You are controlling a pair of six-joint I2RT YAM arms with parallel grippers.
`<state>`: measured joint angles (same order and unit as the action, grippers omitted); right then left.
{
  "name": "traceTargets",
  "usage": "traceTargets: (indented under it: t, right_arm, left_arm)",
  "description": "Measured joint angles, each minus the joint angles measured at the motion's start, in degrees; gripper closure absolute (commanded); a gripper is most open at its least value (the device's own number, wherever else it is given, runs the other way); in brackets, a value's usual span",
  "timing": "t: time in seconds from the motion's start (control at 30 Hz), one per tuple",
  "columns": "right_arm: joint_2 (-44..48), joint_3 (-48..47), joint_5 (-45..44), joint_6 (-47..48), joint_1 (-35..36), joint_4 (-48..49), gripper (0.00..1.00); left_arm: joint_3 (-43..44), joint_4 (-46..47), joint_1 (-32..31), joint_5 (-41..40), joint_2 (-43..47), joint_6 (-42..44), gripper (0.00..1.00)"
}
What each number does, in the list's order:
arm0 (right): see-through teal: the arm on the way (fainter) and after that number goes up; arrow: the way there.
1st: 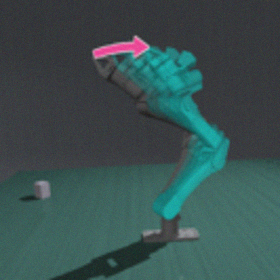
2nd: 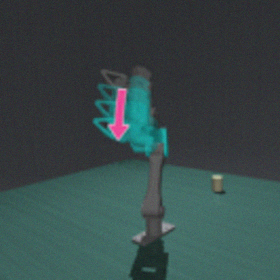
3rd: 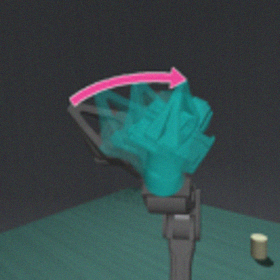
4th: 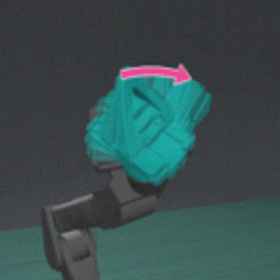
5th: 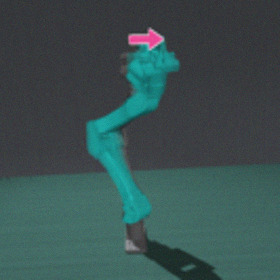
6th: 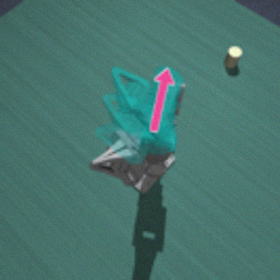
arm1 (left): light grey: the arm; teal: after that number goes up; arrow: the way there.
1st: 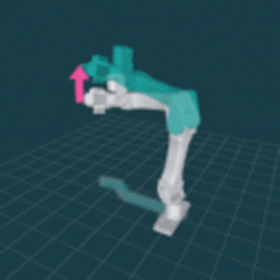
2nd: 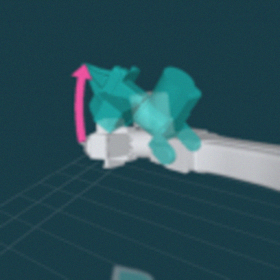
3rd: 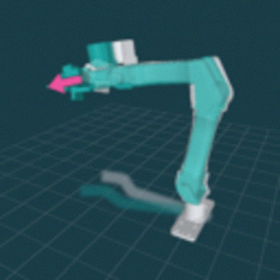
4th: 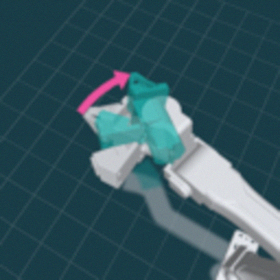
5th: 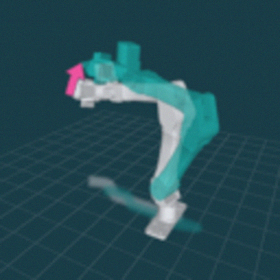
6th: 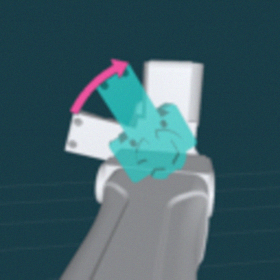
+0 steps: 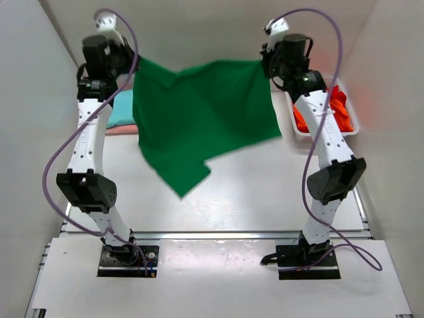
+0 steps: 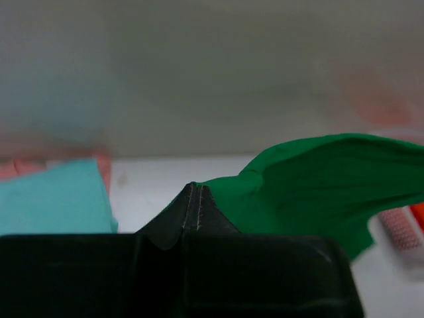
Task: Fold and stack the t-shirts
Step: Flatten out the tshirt
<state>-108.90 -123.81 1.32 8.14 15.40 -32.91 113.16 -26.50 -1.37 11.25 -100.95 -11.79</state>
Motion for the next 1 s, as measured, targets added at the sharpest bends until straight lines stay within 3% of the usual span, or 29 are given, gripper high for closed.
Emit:
traceTargets:
  t: [0.13, 0.3, 0.4, 0.6, 0.73, 0.87, 1.0]
  right_arm:
    - [5.70, -1.49, -1.53, 1.95, -0.90, 4.07, 1.00]
    - [10.82, 3.04, -1.36, 2.58, -5.01, 7.72, 1.00]
    - [12.31, 10.67, -0.74, 2.54, -6.78, 9.94, 1.00]
    - [15.67, 35.78, 2.08, 0.28, -8.63, 13.57, 1.00]
    - [20.70, 49.27, 2.71, -2.47, -10.27, 12.15, 1.00]
    - [27.67, 50.82, 2.27, -3.61, -9.73, 10.80, 1.00]
    - [34.03, 45.11, 2.25, -3.61, -7.93, 10.25, 1.00]
  left_arm:
    - [8.59, 3.93, 0.26, 0.20, 2.14, -1.03, 1.00]
    - [8.28, 7.32, 0.50, 0.37, 4.22, -1.33, 1.00]
    - [-1.97, 10.36, 0.28, 0.33, 7.26, -1.18, 1.00]
    - [-33.92, 14.53, -0.31, 0.52, 17.84, -1.38, 1.00]
    - [-48.04, 11.85, -0.24, 1.46, 27.36, -1.55, 1.00]
    - [-45.31, 7.58, -0.09, 1.68, 32.98, 0.00, 1.00]
    - [-32.94, 4.50, 0.20, 1.88, 33.20, 1.18, 1.00]
